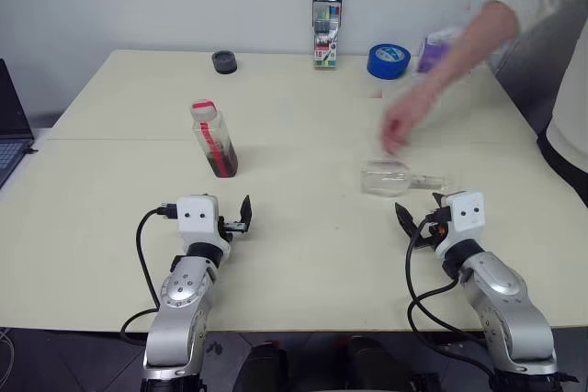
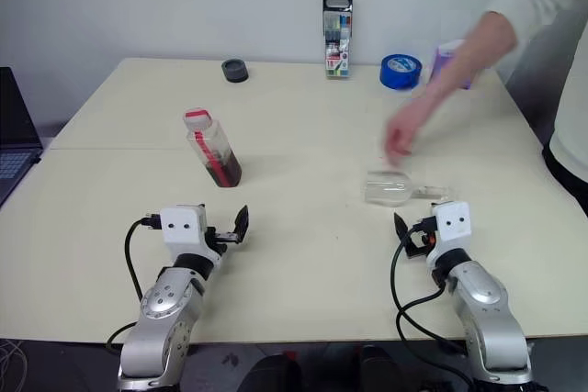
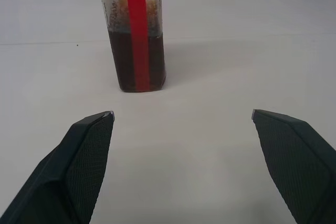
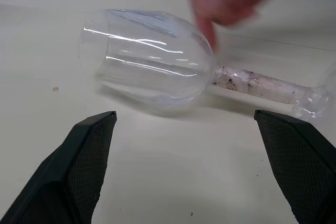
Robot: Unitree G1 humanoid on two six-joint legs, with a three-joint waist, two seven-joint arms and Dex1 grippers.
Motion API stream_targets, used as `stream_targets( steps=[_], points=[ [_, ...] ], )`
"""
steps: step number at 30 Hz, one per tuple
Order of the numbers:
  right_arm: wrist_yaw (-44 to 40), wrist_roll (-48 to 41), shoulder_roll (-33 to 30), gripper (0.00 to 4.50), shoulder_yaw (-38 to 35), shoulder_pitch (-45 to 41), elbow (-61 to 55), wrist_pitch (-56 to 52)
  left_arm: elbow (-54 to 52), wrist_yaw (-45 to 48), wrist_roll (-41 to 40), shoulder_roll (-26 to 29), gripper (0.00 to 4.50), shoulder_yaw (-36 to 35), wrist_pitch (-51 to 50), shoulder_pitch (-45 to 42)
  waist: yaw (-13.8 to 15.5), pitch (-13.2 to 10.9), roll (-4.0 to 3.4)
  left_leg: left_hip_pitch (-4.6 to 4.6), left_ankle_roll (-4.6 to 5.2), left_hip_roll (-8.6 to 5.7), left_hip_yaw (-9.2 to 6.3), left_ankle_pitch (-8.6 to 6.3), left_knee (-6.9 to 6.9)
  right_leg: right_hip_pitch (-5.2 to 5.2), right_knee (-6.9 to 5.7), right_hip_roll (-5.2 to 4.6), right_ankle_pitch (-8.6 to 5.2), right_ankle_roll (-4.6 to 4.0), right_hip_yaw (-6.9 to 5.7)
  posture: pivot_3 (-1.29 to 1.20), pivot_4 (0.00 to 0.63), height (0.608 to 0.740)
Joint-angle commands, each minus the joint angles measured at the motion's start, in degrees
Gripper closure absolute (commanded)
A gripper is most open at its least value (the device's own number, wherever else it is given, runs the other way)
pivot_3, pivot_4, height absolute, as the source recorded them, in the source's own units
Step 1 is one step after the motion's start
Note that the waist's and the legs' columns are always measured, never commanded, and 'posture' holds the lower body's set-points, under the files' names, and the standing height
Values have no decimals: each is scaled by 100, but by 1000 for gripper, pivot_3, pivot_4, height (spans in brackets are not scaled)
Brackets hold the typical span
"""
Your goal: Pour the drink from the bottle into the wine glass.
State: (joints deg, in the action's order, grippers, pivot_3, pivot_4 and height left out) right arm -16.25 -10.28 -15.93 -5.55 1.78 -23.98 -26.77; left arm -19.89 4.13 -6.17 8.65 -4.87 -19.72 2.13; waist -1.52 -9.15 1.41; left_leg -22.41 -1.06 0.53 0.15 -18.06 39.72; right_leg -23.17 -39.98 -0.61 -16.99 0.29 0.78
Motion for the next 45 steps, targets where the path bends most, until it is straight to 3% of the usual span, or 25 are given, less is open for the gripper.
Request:
stream_targets(
  steps=[1,45],
  points=[
    [-26,-32,-65,0,-47,10,-259,121,-198,-54,62,4,10,-43,52,-30,0,0,0,0,0,0,0,0,0,0,0,0,0,0,0,0,150,740],
    [-108,-117,-151,0,-146,170,-378,73,-121,-39,-16,-47,10,-98,189,42,0,0,0,0,0,0,0,0,0,0,0,0,0,0,0,0,150,740]
  ],
)
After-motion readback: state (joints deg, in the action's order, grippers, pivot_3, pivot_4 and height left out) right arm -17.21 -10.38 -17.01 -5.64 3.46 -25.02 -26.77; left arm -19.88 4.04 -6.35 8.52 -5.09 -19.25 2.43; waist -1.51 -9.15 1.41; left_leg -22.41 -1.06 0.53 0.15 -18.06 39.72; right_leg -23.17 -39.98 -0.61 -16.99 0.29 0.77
